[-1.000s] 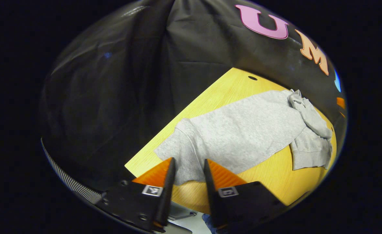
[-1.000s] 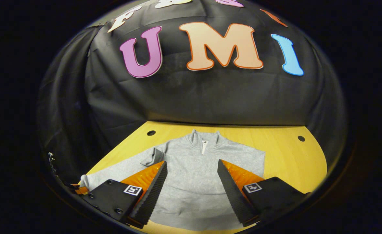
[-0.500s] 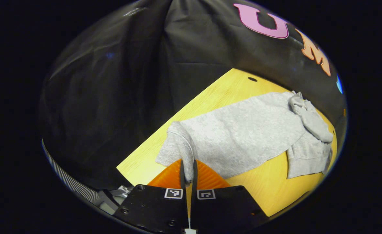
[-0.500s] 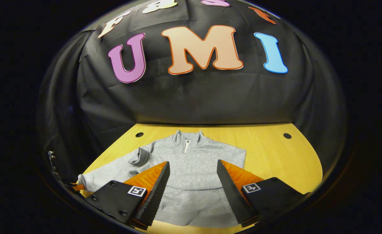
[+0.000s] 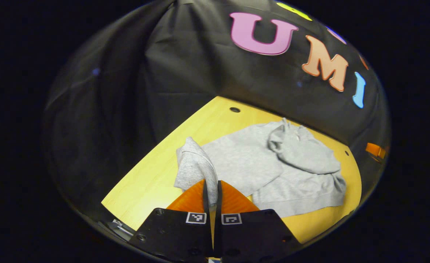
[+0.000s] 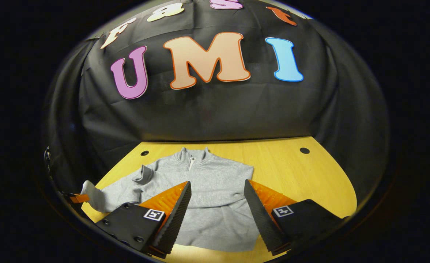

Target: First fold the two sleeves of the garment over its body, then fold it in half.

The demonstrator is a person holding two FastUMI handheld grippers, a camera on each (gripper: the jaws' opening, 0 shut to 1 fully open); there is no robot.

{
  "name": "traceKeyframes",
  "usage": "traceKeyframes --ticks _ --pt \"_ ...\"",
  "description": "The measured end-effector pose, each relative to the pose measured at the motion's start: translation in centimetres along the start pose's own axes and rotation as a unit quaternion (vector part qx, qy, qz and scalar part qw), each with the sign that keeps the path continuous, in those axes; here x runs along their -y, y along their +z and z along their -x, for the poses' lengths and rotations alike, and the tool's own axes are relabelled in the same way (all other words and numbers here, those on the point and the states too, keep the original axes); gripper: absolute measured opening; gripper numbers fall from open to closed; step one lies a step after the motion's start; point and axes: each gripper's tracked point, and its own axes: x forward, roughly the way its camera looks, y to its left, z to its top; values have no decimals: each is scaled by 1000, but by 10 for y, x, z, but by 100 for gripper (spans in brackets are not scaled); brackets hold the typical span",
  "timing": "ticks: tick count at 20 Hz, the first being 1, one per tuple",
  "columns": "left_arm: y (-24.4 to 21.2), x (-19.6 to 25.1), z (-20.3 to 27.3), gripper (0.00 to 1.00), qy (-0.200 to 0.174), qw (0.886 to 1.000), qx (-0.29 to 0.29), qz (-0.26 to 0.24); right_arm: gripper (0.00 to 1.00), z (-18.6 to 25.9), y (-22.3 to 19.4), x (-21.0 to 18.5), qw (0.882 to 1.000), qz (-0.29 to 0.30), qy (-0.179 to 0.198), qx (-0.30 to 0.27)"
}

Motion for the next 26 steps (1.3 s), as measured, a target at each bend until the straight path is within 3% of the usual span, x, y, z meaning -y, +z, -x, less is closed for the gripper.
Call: traceKeyframes --ticks 5,12,26 --pt "23 94 -1 0 -82 996 11 -35 92 18 -11 36 1000 -13 -18 -8" --pt "55 208 0 0 -172 982 30 -74 92 28 -22 75 999 -33 -37 -11" --pt "65 400 -24 0 -316 937 39 -140 92 31 -30 143 996 -60 -58 -19"
